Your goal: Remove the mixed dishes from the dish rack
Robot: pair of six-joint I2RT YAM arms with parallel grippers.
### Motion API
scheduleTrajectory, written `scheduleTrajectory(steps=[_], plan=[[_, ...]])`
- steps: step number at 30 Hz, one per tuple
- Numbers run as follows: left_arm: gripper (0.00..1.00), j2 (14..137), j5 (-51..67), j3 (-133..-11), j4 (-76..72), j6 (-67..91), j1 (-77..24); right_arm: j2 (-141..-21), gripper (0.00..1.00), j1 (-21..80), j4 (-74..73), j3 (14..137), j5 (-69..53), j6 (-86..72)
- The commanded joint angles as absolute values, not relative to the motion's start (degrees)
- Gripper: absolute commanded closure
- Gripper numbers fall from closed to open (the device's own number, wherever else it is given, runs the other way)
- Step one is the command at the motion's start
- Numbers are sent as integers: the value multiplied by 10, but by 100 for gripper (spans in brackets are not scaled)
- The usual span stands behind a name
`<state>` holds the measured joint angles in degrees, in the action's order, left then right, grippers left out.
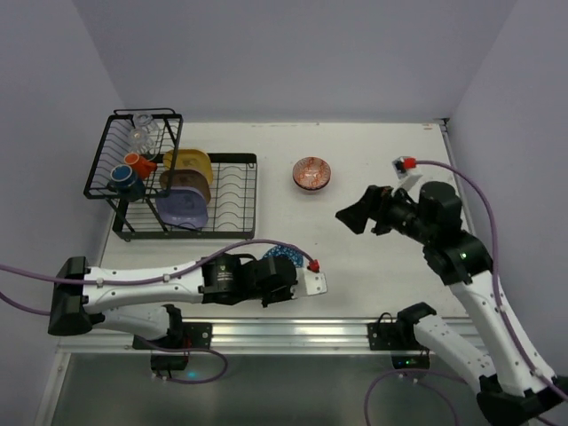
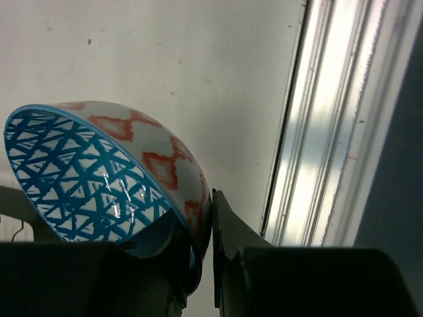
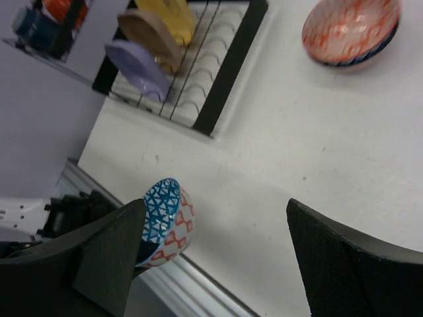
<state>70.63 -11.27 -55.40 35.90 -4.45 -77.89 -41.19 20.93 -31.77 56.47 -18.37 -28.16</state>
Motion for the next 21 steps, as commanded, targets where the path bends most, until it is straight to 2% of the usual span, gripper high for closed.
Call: scheduleTrajectory(steps=[1,6,15,21], plan=[[100,695,-6,-576,419,-155,-785,-499,12,242,-344,562,-267,-252],[100,729,6,-587,447,-199,-816,-591,13,373,-415,618,-190,-222],[100,790,-116,-610,448,-193,-822,-670,22,479,-453,609,-120,-224],[100,783,-127,-609,426,-207,-826,-695,26,492,-427,593,-117,-235]])
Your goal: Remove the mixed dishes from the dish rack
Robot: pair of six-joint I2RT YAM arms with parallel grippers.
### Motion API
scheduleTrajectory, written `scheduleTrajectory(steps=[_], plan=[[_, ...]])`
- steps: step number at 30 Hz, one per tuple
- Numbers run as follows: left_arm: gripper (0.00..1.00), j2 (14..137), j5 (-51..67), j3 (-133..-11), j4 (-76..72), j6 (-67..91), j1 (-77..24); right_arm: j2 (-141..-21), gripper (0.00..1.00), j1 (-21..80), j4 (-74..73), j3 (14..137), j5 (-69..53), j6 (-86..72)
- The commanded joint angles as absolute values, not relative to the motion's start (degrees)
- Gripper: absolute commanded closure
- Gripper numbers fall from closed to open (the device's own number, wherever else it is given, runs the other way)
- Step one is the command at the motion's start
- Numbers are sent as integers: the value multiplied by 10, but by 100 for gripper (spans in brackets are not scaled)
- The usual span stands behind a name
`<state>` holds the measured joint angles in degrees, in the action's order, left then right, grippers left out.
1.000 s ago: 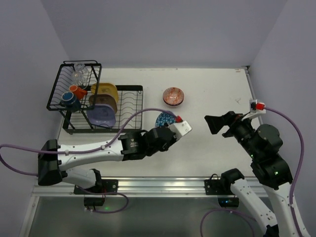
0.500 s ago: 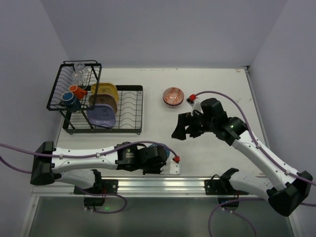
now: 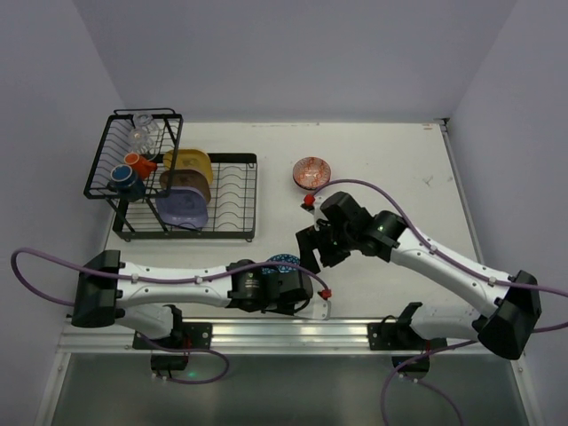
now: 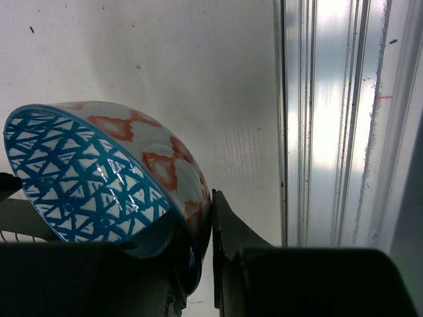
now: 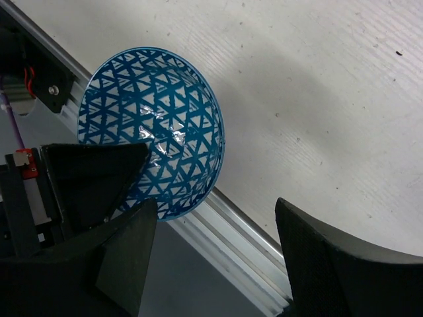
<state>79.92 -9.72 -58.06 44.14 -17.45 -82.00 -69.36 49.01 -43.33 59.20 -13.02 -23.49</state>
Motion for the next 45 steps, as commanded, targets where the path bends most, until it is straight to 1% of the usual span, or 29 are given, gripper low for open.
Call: scheduleTrajectory(steps=[1,5,7,8,9,10,13,14,16,18,19,21,22,24,25,28,29,30,32,33,34,35,36,37,40,42,44,45], plan=[[100,781,-127,-607,425,-207,-828,-698,27,492,-423,592,-116,-236],[100,769,-113,-601,408,-207,-829,-722,29,492,-407,593,-114,-234],[100,762,-111,-593,395,-213,-830,-742,33,493,-391,593,-129,-235],[100,760,-112,-592,394,-213,-830,-748,36,493,-389,595,-130,-236],[100,760,-116,-592,393,-212,-830,-753,42,493,-387,595,-130,-237],[100,761,-127,-592,392,-210,-831,-758,44,492,-381,594,-128,-237],[100,758,-139,-590,388,-209,-831,-771,55,493,-372,591,-133,-243],[100,758,-140,-586,387,-209,-831,-773,66,493,-370,590,-133,-246],[100,759,-155,-583,383,-208,-831,-772,81,493,-367,591,-131,-249],[100,761,-163,-579,382,-206,-831,-768,100,493,-369,596,-120,-253],[98,761,-189,-578,381,-200,-831,-766,100,493,-372,599,-118,-254],[82,762,-240,-573,378,-183,-831,-762,100,492,-377,612,-109,-252],[67,761,-255,-570,374,-178,-831,-760,100,492,-379,615,-102,-252],[50,752,-292,-563,364,-165,-831,-759,100,480,-379,627,-87,-251],[1,748,-302,-563,361,-163,-831,-760,100,470,-379,631,-87,-250],[0,730,-334,-563,344,-147,-828,-762,100,413,-378,642,-84,-243],[0,715,-348,-564,333,-134,-825,-759,100,379,-377,644,-79,-243],[0,705,-361,-563,306,-128,-821,-756,100,363,-374,647,-62,-243],[0,670,-373,-566,274,-113,-789,-744,100,311,-369,652,-42,-246],[0,659,-397,-569,243,-85,-773,-743,100,295,-364,656,-36,-248],[0,649,-398,-574,234,-73,-729,-742,100,276,-350,658,-33,-250],[0,631,-402,-588,221,-58,-708,-744,100,246,-339,662,-29,-257],[0,623,-422,-597,215,-13,-689,-747,100,236,-326,667,-23,-263],[0,615,-418,-612,212,-6,-657,-751,100,224,-286,667,-9,-280],[0,573,-436,-617,182,66,-621,-789,100,206,-223,684,1,-305],[0,530,-443,-611,173,96,-615,-836,100,202,-222,727,33,-315],[0,491,-453,-613,198,134,-614,-866,100,196,-209,763,43,-327],[0,480,-449,-616,244,147,-614,-901,100,194,-210,777,43,-329]])
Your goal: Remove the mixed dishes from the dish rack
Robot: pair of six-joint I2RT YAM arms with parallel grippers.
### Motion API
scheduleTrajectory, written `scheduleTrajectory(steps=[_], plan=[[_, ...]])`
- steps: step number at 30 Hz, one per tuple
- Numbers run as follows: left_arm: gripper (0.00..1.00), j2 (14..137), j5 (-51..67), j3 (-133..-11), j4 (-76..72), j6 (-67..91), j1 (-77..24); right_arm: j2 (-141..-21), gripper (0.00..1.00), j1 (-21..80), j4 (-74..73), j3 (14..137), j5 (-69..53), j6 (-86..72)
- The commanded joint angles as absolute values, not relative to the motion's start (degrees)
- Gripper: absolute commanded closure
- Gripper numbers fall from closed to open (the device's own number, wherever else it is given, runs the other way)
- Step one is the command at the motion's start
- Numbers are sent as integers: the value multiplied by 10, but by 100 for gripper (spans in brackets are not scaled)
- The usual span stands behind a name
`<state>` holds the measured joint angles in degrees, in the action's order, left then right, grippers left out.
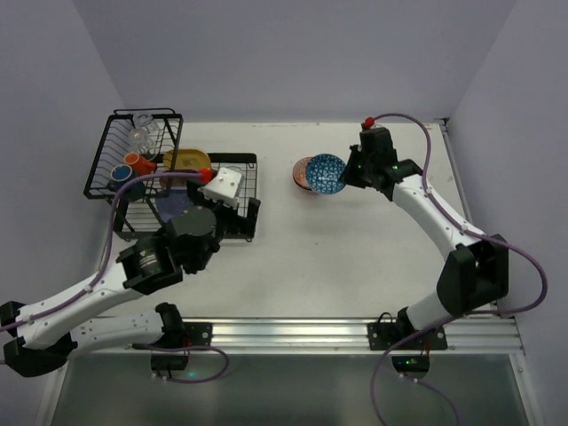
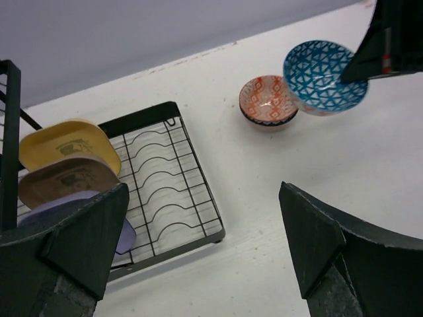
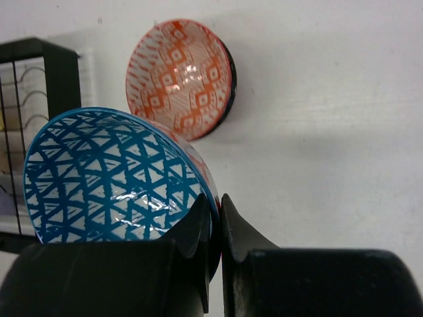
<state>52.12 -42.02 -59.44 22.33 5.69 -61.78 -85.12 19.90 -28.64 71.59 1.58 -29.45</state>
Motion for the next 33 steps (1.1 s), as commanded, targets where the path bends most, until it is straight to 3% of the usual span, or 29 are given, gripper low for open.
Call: scheduleTrajectory(steps=[1,5,9,13,22,32,33], plan=[[0,469,-447,-620,271,157,-615,-918,100,193,-210,791,47,-330],[0,398,-437,-577,366,194,-615,-988,100,193,-209,848,61,-321],[0,314,-426,-471,326,172,-615,-1050,100,193,-211,879,54,-311],[0,253,-424,-443,288,171,-615,-1057,100,194,-184,863,49,-311],[0,287,-388,-430,293,150,-602,-1099,100,193,-181,902,38,-286],[0,277,-364,-425,288,149,-585,-1134,92,193,-182,913,28,-289],[0,277,-361,-425,287,149,-580,-1133,88,193,-183,913,28,-287]])
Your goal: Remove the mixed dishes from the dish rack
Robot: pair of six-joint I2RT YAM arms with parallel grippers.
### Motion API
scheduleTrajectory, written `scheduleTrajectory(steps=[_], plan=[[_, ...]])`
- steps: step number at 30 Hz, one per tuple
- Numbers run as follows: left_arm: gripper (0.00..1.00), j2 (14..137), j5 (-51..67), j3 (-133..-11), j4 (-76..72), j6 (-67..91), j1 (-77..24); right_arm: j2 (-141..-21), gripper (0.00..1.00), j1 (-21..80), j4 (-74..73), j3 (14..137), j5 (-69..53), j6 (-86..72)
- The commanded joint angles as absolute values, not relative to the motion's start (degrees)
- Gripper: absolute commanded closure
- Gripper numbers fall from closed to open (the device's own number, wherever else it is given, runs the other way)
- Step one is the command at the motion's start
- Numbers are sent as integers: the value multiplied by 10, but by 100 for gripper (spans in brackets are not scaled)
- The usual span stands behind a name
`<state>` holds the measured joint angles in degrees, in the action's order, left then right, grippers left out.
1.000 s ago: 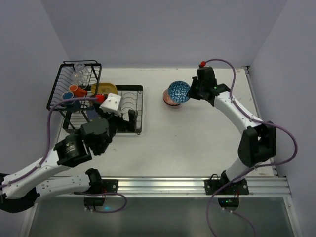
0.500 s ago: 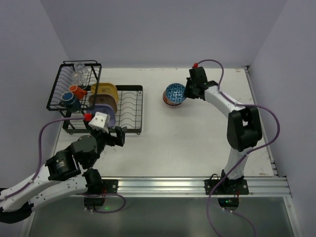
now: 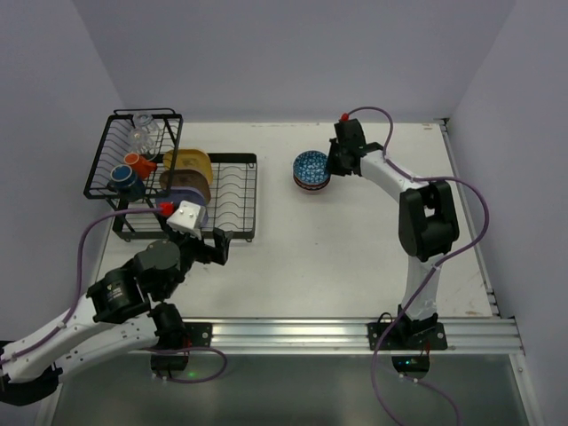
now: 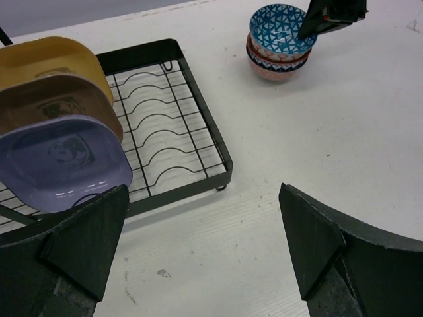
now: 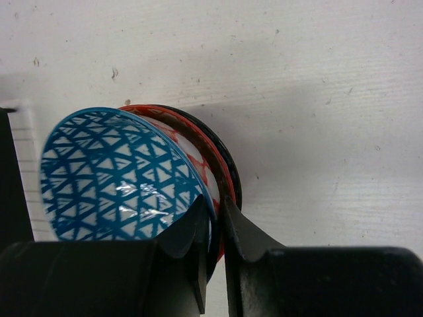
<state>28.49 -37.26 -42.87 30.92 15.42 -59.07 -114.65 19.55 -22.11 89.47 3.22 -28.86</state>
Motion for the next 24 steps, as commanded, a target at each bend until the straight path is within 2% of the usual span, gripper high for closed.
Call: scheduleTrajectory(steps=[1,11,19,24], plan=[[0,277,-356,-424,286,147,-577,-1133,85,193,-183,911,29,-287],[0,287,-314,-419,276,139,-549,-1114,70,194,-182,909,21,-278],[0,283,-301,-417,272,136,-541,-1107,66,195,-207,927,75,-249],[0,283,-290,-415,268,133,-535,-1098,66,195,-207,911,106,-243]])
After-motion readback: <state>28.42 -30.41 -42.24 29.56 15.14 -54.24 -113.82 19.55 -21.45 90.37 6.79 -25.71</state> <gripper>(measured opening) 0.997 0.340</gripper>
